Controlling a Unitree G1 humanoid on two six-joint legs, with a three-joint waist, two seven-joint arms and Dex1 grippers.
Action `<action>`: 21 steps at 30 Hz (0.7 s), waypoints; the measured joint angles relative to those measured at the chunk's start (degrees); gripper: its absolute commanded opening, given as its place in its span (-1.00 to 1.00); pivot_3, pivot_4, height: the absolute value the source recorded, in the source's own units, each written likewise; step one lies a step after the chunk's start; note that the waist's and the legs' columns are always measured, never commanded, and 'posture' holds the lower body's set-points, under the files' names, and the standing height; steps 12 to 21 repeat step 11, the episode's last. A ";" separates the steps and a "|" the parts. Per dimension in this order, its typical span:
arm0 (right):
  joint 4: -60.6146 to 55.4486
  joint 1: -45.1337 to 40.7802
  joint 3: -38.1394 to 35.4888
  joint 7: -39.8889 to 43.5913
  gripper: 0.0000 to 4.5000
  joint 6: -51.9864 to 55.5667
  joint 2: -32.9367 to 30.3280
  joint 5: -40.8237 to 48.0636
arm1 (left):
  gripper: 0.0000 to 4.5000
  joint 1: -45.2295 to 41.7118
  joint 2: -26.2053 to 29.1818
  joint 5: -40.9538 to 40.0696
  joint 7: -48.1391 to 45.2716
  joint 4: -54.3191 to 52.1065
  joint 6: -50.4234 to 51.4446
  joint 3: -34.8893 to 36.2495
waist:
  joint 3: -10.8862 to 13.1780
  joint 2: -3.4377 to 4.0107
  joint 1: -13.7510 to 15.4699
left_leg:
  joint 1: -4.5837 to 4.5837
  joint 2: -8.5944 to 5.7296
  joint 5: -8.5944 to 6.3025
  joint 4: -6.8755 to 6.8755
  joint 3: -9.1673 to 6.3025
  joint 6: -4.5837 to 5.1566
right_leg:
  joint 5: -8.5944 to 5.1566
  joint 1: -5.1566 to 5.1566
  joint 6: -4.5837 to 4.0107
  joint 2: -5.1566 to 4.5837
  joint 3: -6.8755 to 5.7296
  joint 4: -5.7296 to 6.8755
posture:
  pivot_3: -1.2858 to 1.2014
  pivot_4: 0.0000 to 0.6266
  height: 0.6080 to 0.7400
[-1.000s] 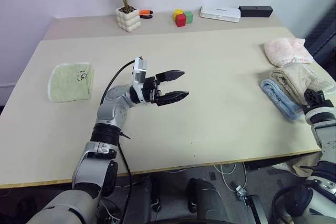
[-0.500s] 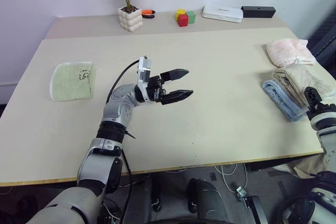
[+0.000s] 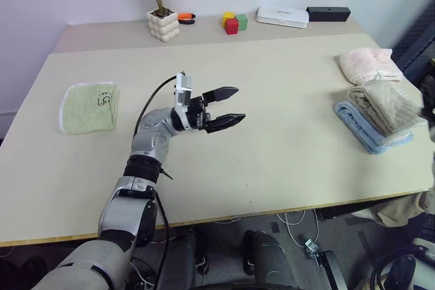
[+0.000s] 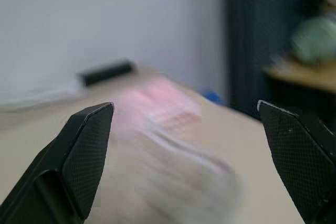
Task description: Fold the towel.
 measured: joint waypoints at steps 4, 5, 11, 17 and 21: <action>-10.60 1.65 14.53 15.41 0.98 0.30 -0.33 -0.03 | 1.00 1.54 4.29 0.08 0.69 -2.80 0.56 0.44 | 0.00 -0.01 0.39 | -0.02 0.00 0.00 -0.02 -0.04 0.00 | 0.00 0.01 0.00 -0.02 -0.03 0.02 | 0.03 -0.52 1.00; -12.30 2.12 17.24 18.37 0.98 0.70 -0.41 0.24 | 1.00 2.15 5.31 0.11 0.64 -3.46 0.92 0.49 | 0.01 -0.01 0.57 | -0.02 -0.01 0.00 -0.01 -0.05 0.00 | 0.00 0.03 0.00 -0.03 -0.04 0.02 | 0.03 -0.52 1.00; -16.45 2.49 27.34 34.11 0.98 4.90 -3.94 1.90 | 1.00 9.56 13.96 0.69 0.23 -10.95 5.94 0.57 | 0.05 -0.09 0.65 | -0.04 -0.11 -0.14 0.17 -0.06 0.02 | -0.07 0.04 -0.23 -0.17 -0.03 -0.12 | 0.03 -0.52 1.00; -16.45 2.49 27.34 34.11 0.98 4.90 -3.94 1.90 | 1.00 9.56 13.96 0.69 0.23 -10.95 5.94 0.57 | 0.05 -0.09 0.65 | -0.04 -0.11 -0.14 0.17 -0.06 0.02 | -0.07 0.04 -0.23 -0.17 -0.03 -0.12 | 0.03 -0.52 1.00; -16.45 2.49 27.34 34.11 0.98 4.90 -3.94 1.90 | 1.00 9.56 13.96 0.69 0.23 -10.95 5.94 0.57 | 0.05 -0.09 0.65 | -0.04 -0.11 -0.14 0.17 -0.06 0.02 | -0.07 0.04 -0.23 -0.17 -0.03 -0.12 | 0.03 -0.52 1.00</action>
